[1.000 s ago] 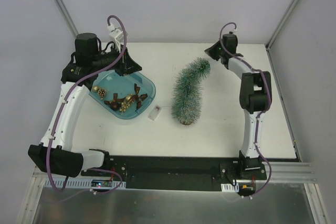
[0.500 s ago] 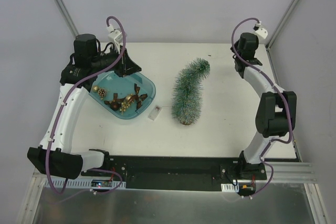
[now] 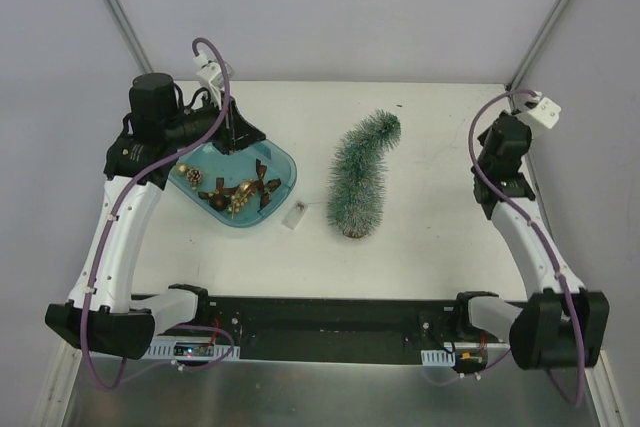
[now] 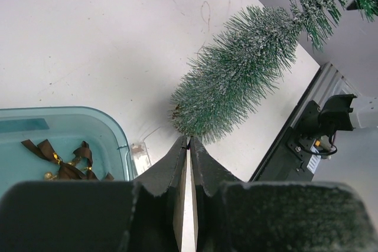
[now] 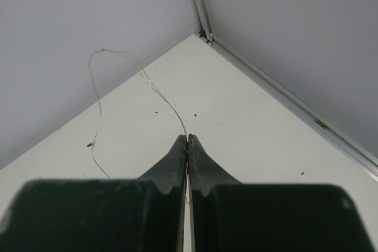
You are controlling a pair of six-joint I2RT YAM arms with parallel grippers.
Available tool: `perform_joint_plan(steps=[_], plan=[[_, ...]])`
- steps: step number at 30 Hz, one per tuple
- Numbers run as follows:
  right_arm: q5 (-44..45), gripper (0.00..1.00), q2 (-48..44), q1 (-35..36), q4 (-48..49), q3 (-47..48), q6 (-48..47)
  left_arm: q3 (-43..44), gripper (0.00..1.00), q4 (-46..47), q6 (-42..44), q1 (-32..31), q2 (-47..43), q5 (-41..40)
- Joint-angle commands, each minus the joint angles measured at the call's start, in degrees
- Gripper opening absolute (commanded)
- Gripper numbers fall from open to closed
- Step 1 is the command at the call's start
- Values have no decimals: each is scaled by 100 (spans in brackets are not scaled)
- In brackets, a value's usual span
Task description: Decorate the small christmas tree
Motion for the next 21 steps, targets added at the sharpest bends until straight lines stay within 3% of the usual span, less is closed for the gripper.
perform_joint_plan(steps=[1, 5, 14, 21], plan=[[737, 1, -1275, -1, -566, -301, 257, -119, 5, 43, -166, 34, -288, -24], [1003, 1, -2269, -1, -1551, -600, 513, -172, 6, 17, -175, 34, -421, -42], [178, 1, -4124, 314, -3862, -856, 865, -207, 6, -10, -342, -54, -579, -77], [-664, 1, -4899, 947, -5349, -451, 927, -84, 7, -98, -307, -247, -579, -209]])
